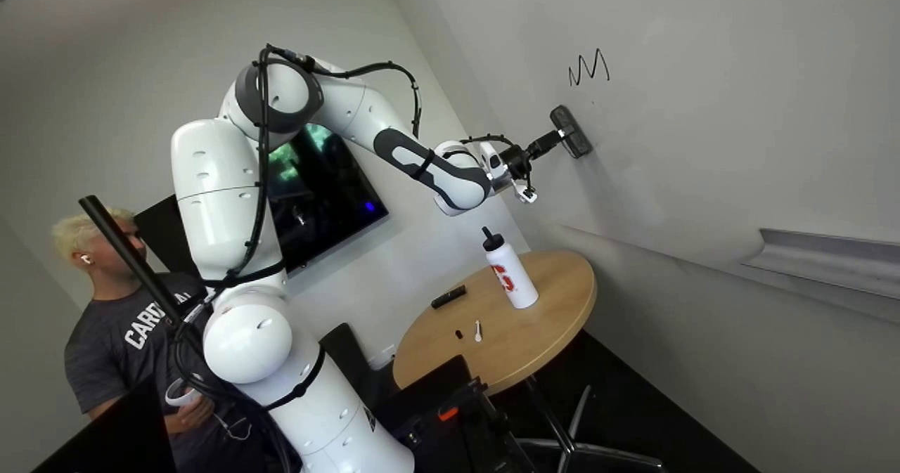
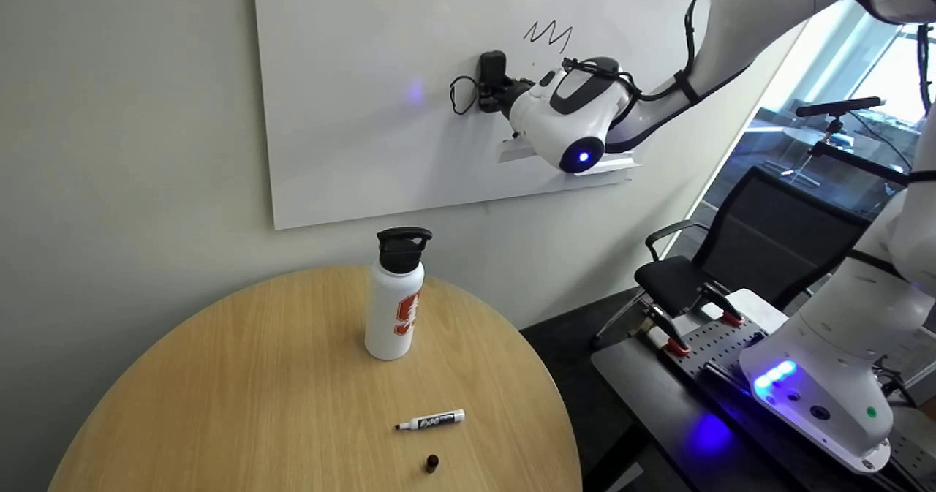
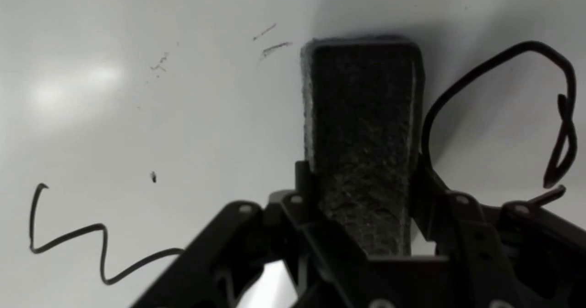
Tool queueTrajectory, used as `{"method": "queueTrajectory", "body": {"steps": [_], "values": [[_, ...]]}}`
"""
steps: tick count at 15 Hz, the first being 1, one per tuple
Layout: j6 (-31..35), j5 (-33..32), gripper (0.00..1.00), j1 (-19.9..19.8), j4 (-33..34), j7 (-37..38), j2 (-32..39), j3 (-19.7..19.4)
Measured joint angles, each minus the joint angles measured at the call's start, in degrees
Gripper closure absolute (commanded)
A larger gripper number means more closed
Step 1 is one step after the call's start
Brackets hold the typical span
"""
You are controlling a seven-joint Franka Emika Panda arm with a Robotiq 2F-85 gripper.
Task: Put the lid on the bottle and then erase the circle on the whiteboard using the duster
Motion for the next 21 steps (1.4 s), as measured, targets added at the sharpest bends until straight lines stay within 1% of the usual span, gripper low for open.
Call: {"method": "queueTrajectory", "body": {"steps": [7,13,18,21], "values": [[1.96,-6.61,0.73,-0.32,0.05,0.01,0.97,0.13],[7.36,-11.16,0.73,-0.42,3.83,0.0,4.12,1.84],[11.77,-12.56,0.73,-0.33,8.23,-0.51,7.57,3.65],[12.02,-12.04,0.73,-0.29,8.88,-2.03,8.26,3.93]]}}
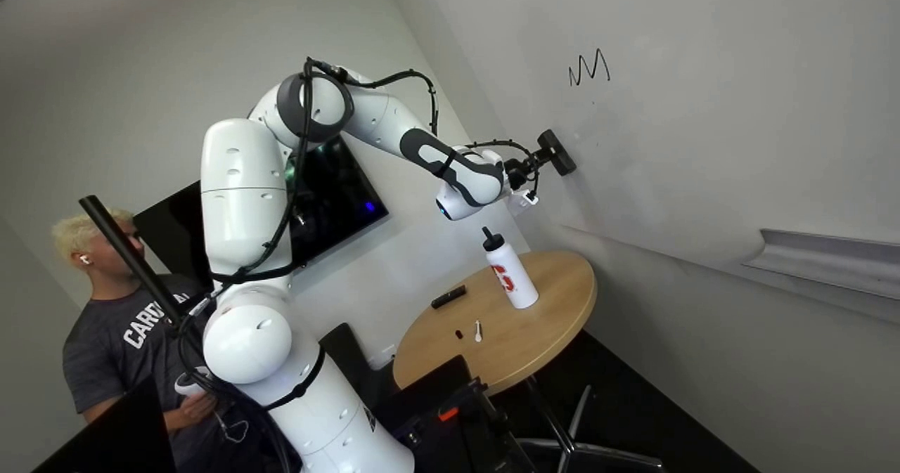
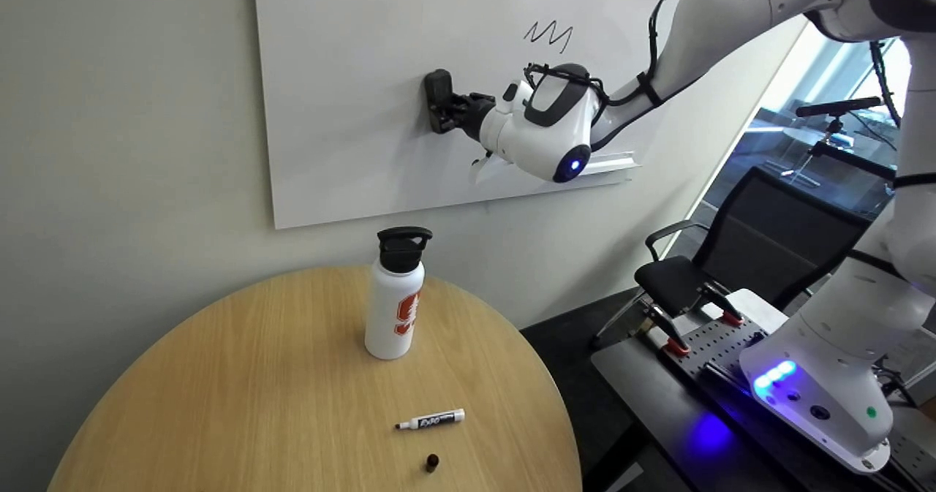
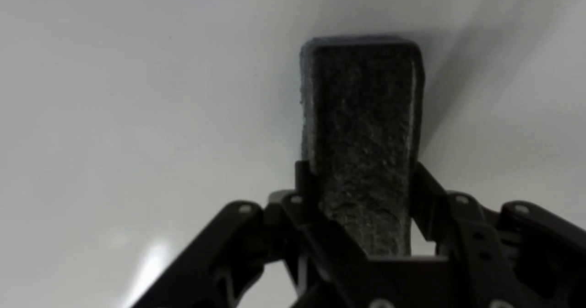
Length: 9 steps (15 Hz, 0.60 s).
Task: Put the lid on the bottle and then erase the circle on the whiteboard using the duster
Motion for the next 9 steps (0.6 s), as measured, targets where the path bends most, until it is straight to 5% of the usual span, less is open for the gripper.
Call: {"method": "queueTrajectory", "body": {"steps": [9], "values": [[-8.46,9.08,0.73,-0.8,-5.66,-4.48,-2.82,-1.04]]}}
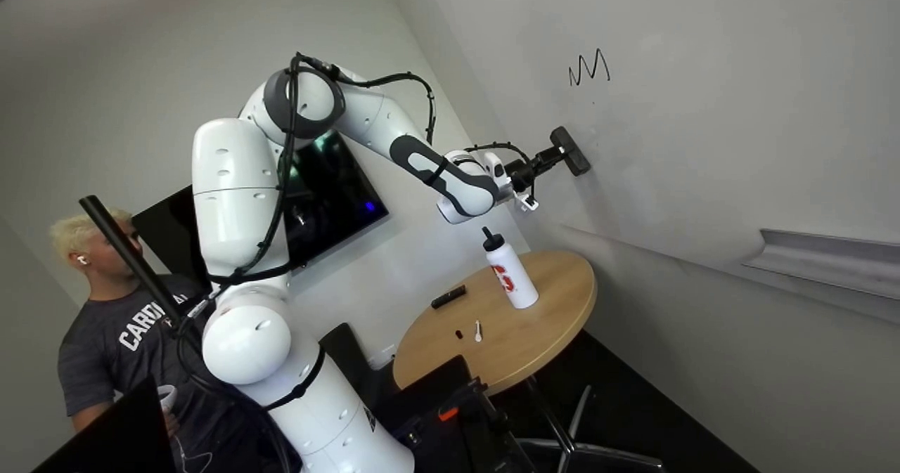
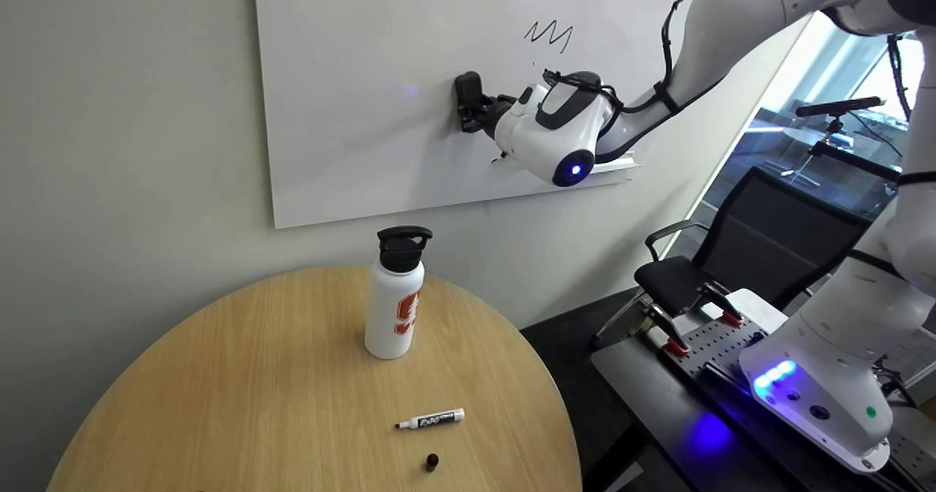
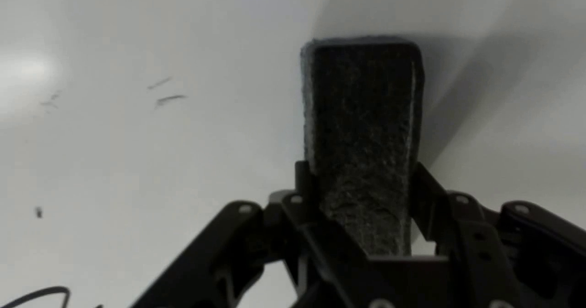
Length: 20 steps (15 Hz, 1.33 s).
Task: Put the lid on the bottle and then erase the circle on the whiteboard using the duster
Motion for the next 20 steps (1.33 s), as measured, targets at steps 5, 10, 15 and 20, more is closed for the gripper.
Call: {"method": "queueTrajectory", "body": {"steps": [5,10,15,20], "values": [[-1.18,4.2,0.73,-1.22,-4.13,-1.2,-3.14,-0.64],[20.42,8.49,0.73,-2.56,-10.06,-4.71,-12.31,0.52],[39.46,22.66,0.73,-2.71,-16.15,-19.38,-19.12,0.34],[50.78,36.14,0.73,-2.55,-19.92,-36.78,-17.54,0.33]]}}
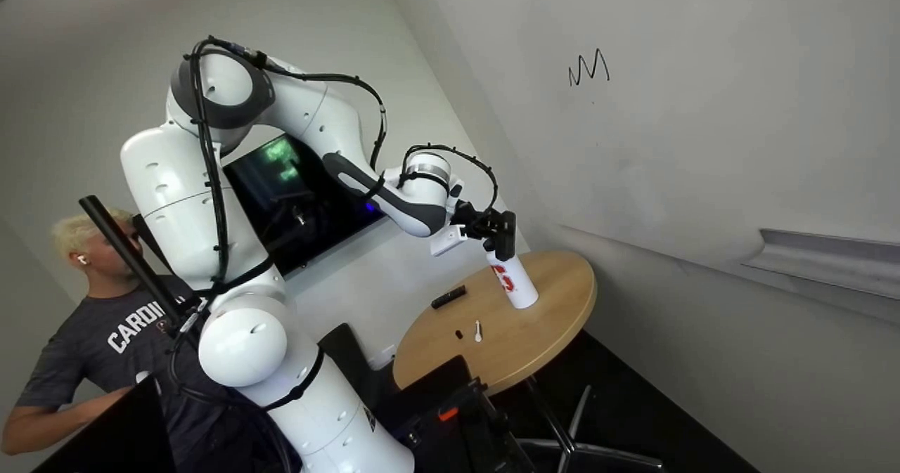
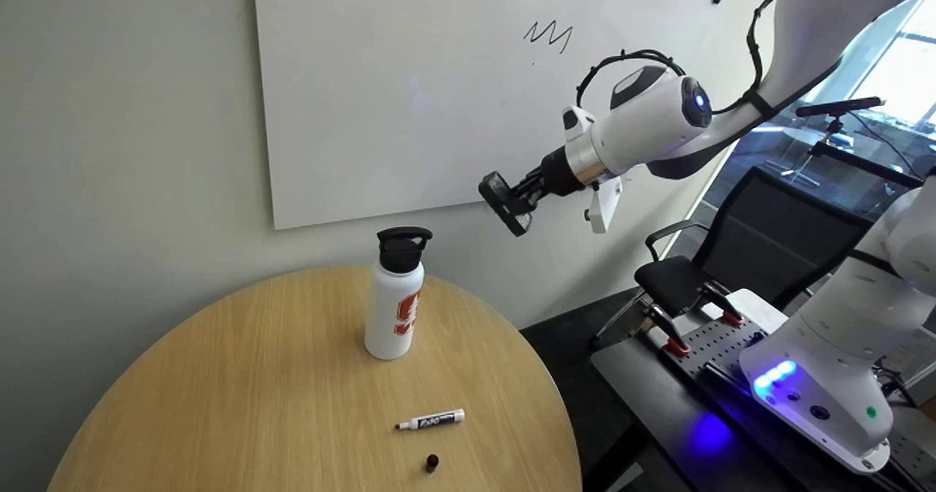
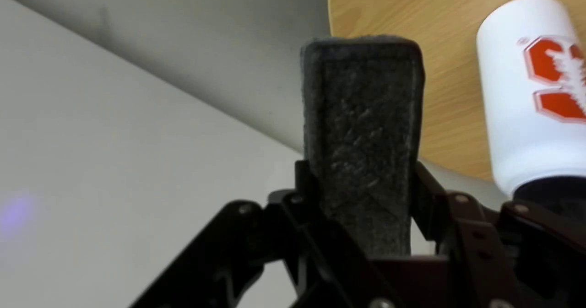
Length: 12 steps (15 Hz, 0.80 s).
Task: Put the lid on the bottle and then erase the circle on the whiteboard using the duster
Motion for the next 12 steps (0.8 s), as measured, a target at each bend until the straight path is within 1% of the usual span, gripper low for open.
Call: {"method": "queueTrajectory", "body": {"steps": [2,3,4,5,6,7,10,12], "values": [[1.33,7.27,0.73,0.07,-1.73,-9.23,2.05,0.0],[1.35,10.73,0.48,0.2,-2.56,-13.99,3.4,0.01],[0.87,14.14,0.48,0.36,-3.28,-18.75,4.73,0.01],[0.47,16.38,0.48,0.52,-3.73,-21.97,5.82,0.01],[0.39,17.03,0.48,0.62,-3.8,-23.11,6.53,0.01],[0.39,17.04,0.73,0.64,-3.8,-23.22,6.82,0.0],[0.44,17.22,0.73,0.64,-3.79,-23.24,7.18,0.03],[0.86,18.64,0.73,0.64,-3.72,-24.81,9.33,0.31]]}}
